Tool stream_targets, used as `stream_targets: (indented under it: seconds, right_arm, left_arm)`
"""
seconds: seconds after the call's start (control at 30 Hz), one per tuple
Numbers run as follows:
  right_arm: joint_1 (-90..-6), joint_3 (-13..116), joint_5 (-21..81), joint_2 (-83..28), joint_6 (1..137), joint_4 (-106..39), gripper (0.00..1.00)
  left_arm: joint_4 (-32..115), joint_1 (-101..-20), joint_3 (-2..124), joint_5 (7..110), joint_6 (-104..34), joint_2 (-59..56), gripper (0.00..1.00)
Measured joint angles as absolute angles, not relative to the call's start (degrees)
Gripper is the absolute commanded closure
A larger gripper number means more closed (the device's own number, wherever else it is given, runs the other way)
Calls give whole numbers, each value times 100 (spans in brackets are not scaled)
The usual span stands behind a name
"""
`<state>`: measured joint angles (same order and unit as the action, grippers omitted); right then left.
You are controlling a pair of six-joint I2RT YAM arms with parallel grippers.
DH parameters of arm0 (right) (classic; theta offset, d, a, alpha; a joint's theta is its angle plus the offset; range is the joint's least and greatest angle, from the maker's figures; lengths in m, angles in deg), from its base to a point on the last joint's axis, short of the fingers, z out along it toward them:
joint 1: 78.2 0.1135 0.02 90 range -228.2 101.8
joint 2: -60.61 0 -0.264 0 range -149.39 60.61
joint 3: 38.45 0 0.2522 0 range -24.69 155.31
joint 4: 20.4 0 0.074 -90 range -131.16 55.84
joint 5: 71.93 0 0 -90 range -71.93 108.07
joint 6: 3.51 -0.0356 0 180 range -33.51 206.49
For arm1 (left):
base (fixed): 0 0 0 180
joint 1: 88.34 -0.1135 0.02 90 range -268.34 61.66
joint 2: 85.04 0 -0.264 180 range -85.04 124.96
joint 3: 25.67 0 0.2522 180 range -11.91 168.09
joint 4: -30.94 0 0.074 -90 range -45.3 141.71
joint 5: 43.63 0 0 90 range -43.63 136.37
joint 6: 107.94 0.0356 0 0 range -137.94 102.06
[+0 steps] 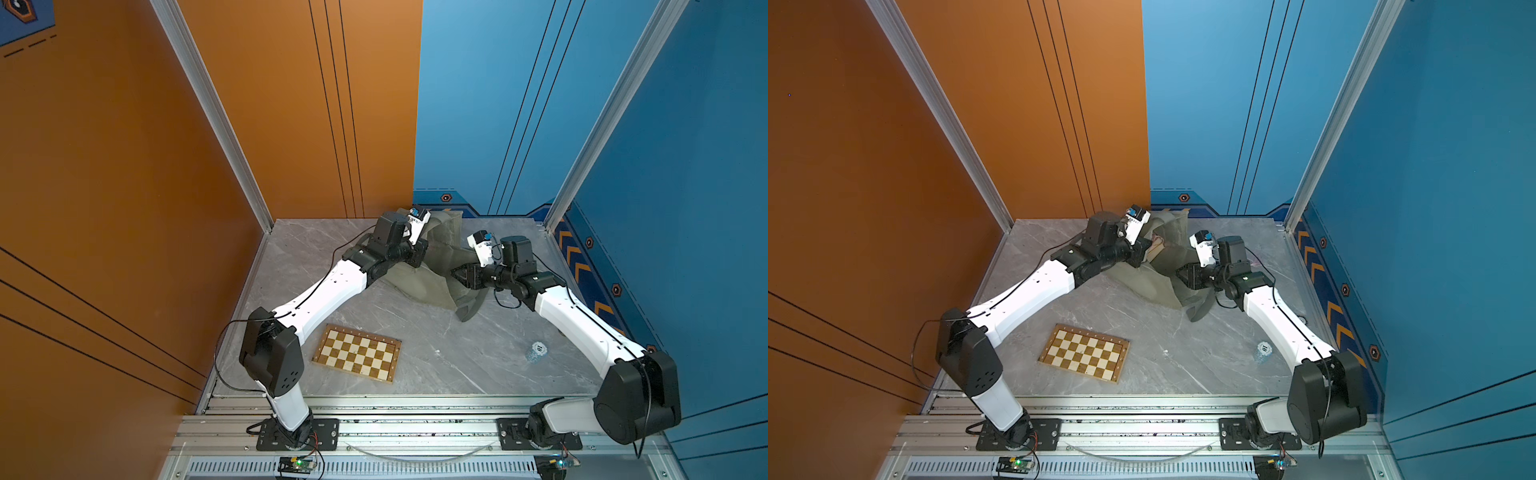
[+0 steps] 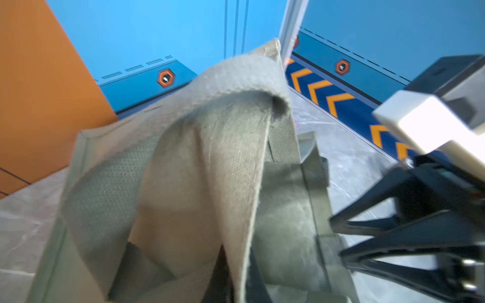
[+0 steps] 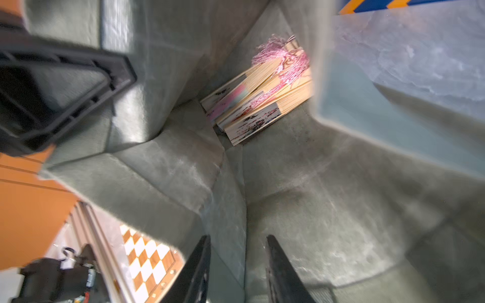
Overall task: Take out the folding fans from the tote bags
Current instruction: Pick up the folding fan from the canvas bag.
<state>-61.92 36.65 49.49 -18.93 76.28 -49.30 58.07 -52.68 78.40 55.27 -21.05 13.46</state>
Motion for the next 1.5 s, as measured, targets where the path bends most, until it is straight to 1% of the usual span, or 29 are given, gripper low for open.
stream_targets:
  seconds: [0.27,0.47,0.6,0.83,0.97,1.13,1.3,1.5]
  right_arm:
    - [-5836,3801,4402,-2086,8220,-5065,64]
    - [-5792,3912,4247,-2518,8248,-5063,64]
    - [-5788,4017,4129,-2934,8104,-5041,64]
    - [-5701,4185,3876,-3443,7857,-4888,64]
    - [-5591,4118,3574,-3391,7883,-4691,63]
    - [-5563,3805,3484,-3091,7890,-4431,62]
    - [-5563,3823,3629,-3181,7811,-4309,62]
    - [-5569,4308,4068,-4020,7171,-4180,62]
  left_arm:
    - [6157,-5354,8157,6259,-2215,1401,100]
    - [6266,-5535,8242,6926,-2352,1517,100]
    - [6371,-5568,8242,7182,-2374,1517,100]
    - [6391,-5568,8240,7261,-2407,1517,100]
    - [6382,-5568,8240,7258,-2481,1517,100]
    - [6316,-5605,8240,7263,-2645,1519,100]
    - [6235,-5596,8240,7280,-2676,1587,100]
    - [6072,-5452,8036,7271,-2512,1569,100]
